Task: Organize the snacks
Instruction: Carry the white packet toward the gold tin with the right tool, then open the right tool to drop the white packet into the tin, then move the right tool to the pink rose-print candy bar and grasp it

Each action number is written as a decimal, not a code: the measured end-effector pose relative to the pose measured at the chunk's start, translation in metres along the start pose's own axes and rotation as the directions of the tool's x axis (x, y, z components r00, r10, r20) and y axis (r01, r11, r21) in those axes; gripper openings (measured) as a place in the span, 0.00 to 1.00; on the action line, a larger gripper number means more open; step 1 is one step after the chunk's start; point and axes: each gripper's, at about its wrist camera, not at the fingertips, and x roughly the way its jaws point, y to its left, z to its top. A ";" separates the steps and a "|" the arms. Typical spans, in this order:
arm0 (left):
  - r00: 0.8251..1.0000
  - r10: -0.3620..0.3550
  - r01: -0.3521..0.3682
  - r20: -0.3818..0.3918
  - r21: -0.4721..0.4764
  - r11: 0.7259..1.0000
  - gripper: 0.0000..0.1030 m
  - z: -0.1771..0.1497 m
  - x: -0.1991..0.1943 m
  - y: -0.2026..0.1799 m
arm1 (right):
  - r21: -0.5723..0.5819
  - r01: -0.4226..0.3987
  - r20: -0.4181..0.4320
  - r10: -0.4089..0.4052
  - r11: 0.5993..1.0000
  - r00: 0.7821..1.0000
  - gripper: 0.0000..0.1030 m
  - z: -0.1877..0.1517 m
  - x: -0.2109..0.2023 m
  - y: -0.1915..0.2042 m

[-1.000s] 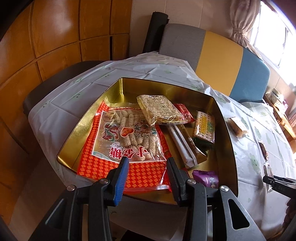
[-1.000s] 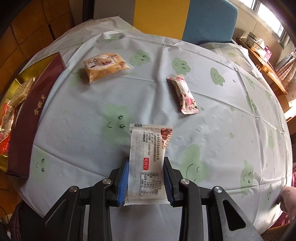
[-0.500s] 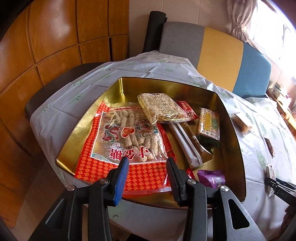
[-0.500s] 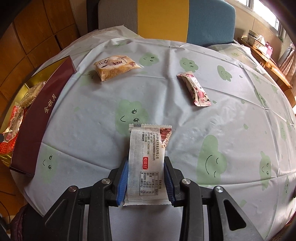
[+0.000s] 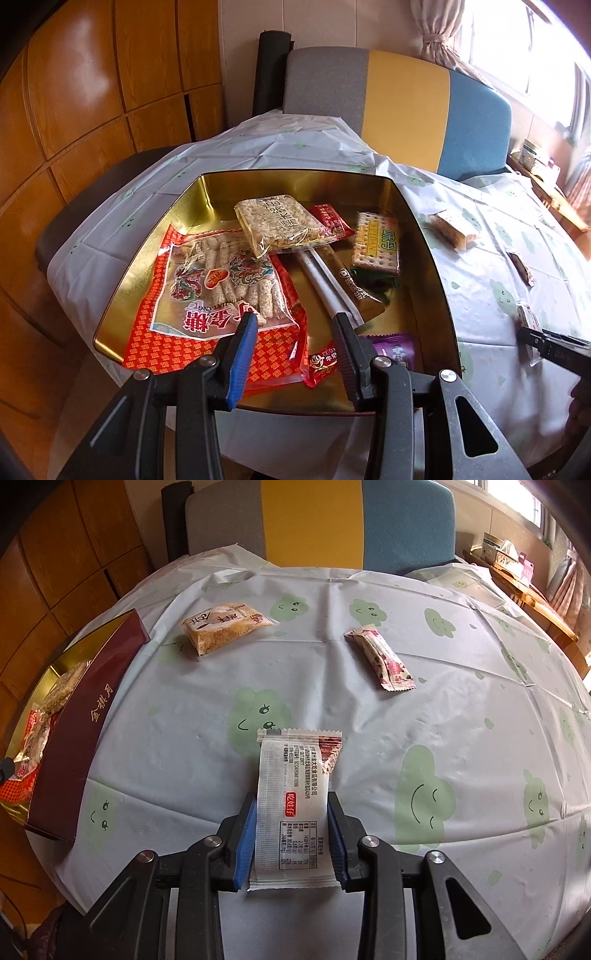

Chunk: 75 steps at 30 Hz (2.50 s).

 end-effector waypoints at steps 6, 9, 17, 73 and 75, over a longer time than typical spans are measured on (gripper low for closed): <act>0.999 0.041 -0.040 0.029 -0.048 0.998 0.41 -0.001 -0.005 0.016 | 0.078 -0.097 -0.005 0.098 0.992 0.995 0.33 0.011 -0.009 0.009; 0.999 0.034 -0.032 0.027 -0.079 0.996 0.42 -0.001 -0.007 0.025 | 0.051 -0.147 0.010 0.147 0.988 0.989 0.33 0.019 -0.018 0.030; 0.995 0.095 -0.093 0.005 -0.184 0.978 0.42 -0.003 -0.007 0.053 | -0.070 -0.297 0.047 0.301 0.952 0.953 0.33 0.044 -0.049 0.095; 0.993 0.117 -0.119 -0.032 -0.104 0.987 0.44 -0.008 -0.002 0.036 | -0.175 0.049 0.090 -0.033 0.983 0.995 0.40 0.065 -0.046 0.022; 0.993 0.118 -0.121 -0.031 -0.099 0.988 0.44 -0.007 -0.003 0.034 | -0.172 0.079 0.093 -0.063 0.982 0.994 0.40 0.070 -0.045 0.008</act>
